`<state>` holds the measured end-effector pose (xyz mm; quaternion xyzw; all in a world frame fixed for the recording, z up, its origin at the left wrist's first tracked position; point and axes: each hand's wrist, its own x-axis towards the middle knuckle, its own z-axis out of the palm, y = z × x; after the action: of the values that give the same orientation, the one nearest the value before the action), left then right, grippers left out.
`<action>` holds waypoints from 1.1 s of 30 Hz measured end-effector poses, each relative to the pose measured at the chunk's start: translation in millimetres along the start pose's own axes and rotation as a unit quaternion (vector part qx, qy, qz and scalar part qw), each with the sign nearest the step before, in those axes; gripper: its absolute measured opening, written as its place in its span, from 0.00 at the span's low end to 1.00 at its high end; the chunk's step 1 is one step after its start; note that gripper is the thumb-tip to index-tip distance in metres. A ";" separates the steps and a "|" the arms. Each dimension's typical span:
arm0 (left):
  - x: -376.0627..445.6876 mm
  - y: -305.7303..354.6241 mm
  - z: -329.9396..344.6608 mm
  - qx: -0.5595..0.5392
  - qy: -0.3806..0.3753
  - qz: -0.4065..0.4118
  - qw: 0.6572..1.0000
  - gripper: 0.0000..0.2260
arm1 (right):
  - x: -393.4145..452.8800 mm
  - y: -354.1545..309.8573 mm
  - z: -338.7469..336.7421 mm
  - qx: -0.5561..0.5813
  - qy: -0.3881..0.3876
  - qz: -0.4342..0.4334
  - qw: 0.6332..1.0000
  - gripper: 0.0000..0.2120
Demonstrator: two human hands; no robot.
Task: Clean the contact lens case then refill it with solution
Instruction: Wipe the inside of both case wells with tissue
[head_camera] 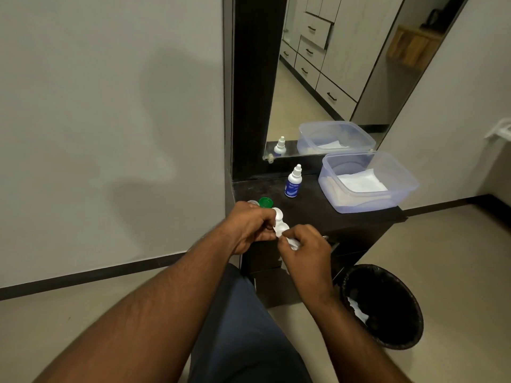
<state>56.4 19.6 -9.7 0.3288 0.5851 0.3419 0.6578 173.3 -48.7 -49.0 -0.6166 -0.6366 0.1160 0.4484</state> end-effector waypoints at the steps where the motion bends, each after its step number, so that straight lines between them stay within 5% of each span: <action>1: -0.5 0.1 0.2 0.006 0.002 0.003 1.000 0.06 | 2.1 -4.7 1.5 0.008 0.003 0.002 1.000 0.03; 12: 1.6 -0.7 1.3 0.015 -0.005 0.010 1.000 0.05 | -4.3 5.5 1.6 -0.044 0.008 -0.011 0.999 0.06; 17: 0.1 -1.1 -0.1 0.028 -0.008 0.009 1.000 0.06 | 2.8 -1.9 7.3 -0.096 -0.037 -0.103 0.989 0.05; 27: 10.1 -3.3 -4.7 0.037 -0.033 0.004 0.999 0.05 | 19.0 29.3 -35.0 -0.119 -0.090 -0.123 0.981 0.05; 33: 3.8 0.2 -11.2 0.014 -0.098 -0.019 0.995 0.07 | 54.9 10.5 -47.3 -0.113 -0.208 -0.231 0.944 0.08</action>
<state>45.6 23.3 -12.7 0.3587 0.5283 0.2876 0.7138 223.2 -16.8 -6.0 -0.4612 -0.8496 0.0618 0.2483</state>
